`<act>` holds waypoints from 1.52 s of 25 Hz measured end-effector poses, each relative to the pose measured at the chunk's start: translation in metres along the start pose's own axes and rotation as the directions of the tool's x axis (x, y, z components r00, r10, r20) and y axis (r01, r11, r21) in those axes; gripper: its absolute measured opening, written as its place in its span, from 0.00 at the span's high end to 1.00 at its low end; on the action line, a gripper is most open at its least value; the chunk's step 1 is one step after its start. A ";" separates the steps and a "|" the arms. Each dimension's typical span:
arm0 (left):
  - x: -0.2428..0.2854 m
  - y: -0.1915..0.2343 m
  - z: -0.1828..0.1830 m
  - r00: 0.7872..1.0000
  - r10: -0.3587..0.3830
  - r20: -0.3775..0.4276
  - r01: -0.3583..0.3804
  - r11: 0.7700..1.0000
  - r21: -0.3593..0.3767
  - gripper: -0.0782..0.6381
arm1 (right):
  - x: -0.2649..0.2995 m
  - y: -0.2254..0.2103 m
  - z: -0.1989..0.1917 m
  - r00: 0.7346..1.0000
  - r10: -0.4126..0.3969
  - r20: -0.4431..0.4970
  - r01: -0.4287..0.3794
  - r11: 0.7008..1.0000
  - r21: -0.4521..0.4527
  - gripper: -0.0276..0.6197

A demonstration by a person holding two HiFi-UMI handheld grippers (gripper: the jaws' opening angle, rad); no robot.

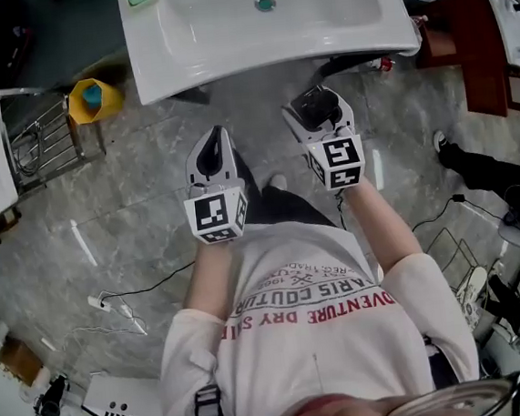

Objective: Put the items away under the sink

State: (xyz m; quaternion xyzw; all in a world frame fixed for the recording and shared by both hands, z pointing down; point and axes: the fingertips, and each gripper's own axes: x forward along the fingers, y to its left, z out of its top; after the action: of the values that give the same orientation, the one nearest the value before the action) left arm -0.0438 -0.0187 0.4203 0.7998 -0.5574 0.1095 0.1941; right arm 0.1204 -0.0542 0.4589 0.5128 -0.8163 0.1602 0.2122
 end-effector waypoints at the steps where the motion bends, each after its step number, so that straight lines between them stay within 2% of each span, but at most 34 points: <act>1: -0.001 0.002 -0.005 1.000 0.009 -0.005 -0.009 1.000 -0.007 0.85 | -0.001 0.002 -0.010 1.000 0.004 -0.014 -0.004 1.000 0.003 0.38; 5: 0.008 0.017 -0.021 1.000 0.026 -0.009 -0.026 1.000 -0.005 0.85 | 0.010 0.009 -0.041 0.998 0.007 -0.057 -0.005 0.999 0.035 0.38; 8: 0.030 0.033 -0.033 1.000 0.014 0.013 -0.014 1.000 0.025 0.85 | 0.031 0.012 -0.063 0.999 0.009 -0.049 -0.005 0.998 0.064 0.38; 11: 0.052 0.050 -0.052 0.999 0.006 0.049 -0.009 0.998 0.063 0.85 | 0.061 0.017 -0.091 0.999 0.024 -0.037 -0.022 0.998 0.057 0.38; 17: 0.104 0.072 -0.138 0.994 -0.064 0.090 0.051 0.989 0.142 0.85 | 0.138 0.016 -0.165 1.000 0.023 -0.009 -0.023 0.999 0.035 0.38; 21: 0.136 0.086 -0.197 0.988 -0.090 0.129 0.075 0.990 0.121 0.85 | 0.186 0.012 -0.214 1.000 0.011 0.019 -0.011 1.000 0.018 0.38; 24: 0.158 0.101 -0.224 0.982 -0.101 0.162 0.076 0.985 0.156 0.85 | 0.216 0.008 -0.241 0.999 0.004 0.049 -0.005 1.000 0.013 0.38; 26: 0.171 0.107 -0.234 0.976 -0.110 0.188 0.078 0.982 0.172 0.85 | 0.234 0.004 -0.251 0.997 -0.006 0.078 0.005 1.000 0.007 0.38; 29: 0.181 0.115 -0.245 0.967 -0.113 0.227 0.078 0.985 0.156 0.85 | 0.257 0.002 -0.257 0.994 -0.008 0.109 0.011 1.000 -0.020 0.38; 35: 0.187 0.125 -0.260 0.961 -0.061 0.270 0.024 0.990 0.137 0.85 | 0.283 -0.003 -0.247 0.988 -0.014 0.153 0.019 0.999 -0.034 0.38; 38: 0.182 0.127 -0.262 0.961 -0.048 0.274 0.009 0.990 0.141 0.85 | 0.294 -0.009 -0.240 0.986 -0.036 0.161 0.037 0.999 -0.002 0.38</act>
State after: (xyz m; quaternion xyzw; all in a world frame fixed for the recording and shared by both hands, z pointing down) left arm -0.0868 -0.0979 0.7515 0.8266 -0.5586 0.0322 0.0601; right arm 0.0594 -0.1687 0.8156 0.5384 -0.8216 0.1123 0.1500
